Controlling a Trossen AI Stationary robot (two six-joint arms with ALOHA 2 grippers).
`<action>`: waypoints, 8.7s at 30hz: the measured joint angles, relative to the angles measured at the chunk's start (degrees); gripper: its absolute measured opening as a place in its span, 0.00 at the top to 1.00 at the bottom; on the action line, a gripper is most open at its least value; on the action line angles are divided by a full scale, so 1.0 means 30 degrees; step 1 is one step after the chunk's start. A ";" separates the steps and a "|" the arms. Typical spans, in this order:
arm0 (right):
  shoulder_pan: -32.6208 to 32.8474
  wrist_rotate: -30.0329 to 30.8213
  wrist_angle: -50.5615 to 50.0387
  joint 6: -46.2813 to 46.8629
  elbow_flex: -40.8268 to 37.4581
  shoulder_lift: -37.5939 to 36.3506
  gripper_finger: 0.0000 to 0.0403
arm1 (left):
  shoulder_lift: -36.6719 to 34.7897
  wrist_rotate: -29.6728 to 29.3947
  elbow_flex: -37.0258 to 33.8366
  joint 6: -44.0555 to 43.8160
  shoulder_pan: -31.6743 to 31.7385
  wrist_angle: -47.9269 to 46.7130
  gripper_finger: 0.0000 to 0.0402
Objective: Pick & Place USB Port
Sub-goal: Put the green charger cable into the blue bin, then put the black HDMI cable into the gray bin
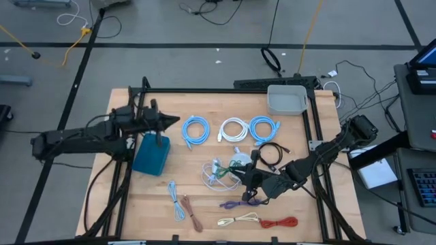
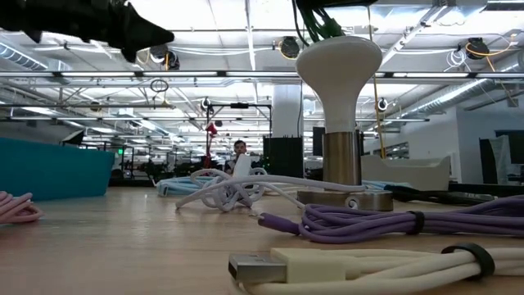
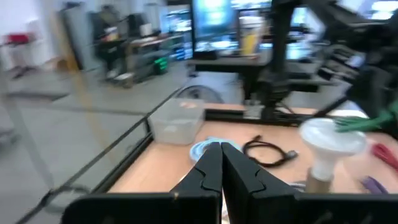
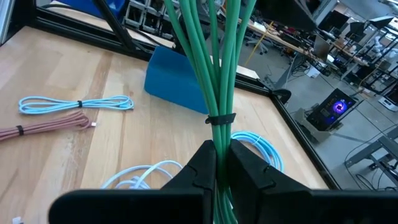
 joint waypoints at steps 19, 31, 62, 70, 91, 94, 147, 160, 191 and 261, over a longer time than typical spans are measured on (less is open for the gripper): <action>-0.0513 -0.0053 0.1812 -0.1434 -0.0022 0.0015 0.96 | 1.1688 1.2330 0.0146 0.4655 0.1800 1.3652 0.96; -0.2528 -0.0124 0.5129 -0.3608 -0.0022 0.0015 0.96 | 1.1598 0.1247 0.2431 0.7297 -0.5213 1.2217 0.83; -0.3945 -0.3089 0.7603 -0.3592 -0.0015 0.0015 0.96 | 1.3134 -0.3270 0.6514 0.7247 -0.8452 0.7845 0.53; -0.4305 -0.3162 0.7606 -0.3518 -0.0015 0.0015 0.96 | 1.3121 -0.2240 0.6514 0.6748 -0.8139 0.8667 0.53; -0.4905 -0.4236 0.7633 -0.3433 -0.0015 0.0015 0.92 | 1.3354 -0.1004 0.6514 0.4104 -0.7382 0.9448 0.95; -0.4628 -0.4151 0.7621 -0.3798 -0.0011 0.0015 0.84 | 1.3387 -0.1066 0.6510 0.2945 -0.7273 0.9171 0.95; 0.0424 0.7013 0.7225 -0.8590 0.0007 0.0000 0.49 | 1.1596 -0.6314 0.7686 -2.6577 -1.1897 -2.6111 0.95; 0.0430 0.6954 0.7442 -0.8666 0.0000 0.0000 0.50 | 1.0823 -0.5878 0.4996 -2.5416 -1.0510 -2.3303 0.95; 0.0459 0.6949 0.7376 -0.8749 0.0000 0.0000 0.49 | 0.6179 -1.7713 0.9502 -0.8650 -1.0780 -1.3204 0.65; 0.1777 0.9312 0.3512 -1.0455 -0.0041 -0.1876 0.51 | 0.2614 -0.5803 0.3195 0.2248 -0.5872 -0.2361 1.00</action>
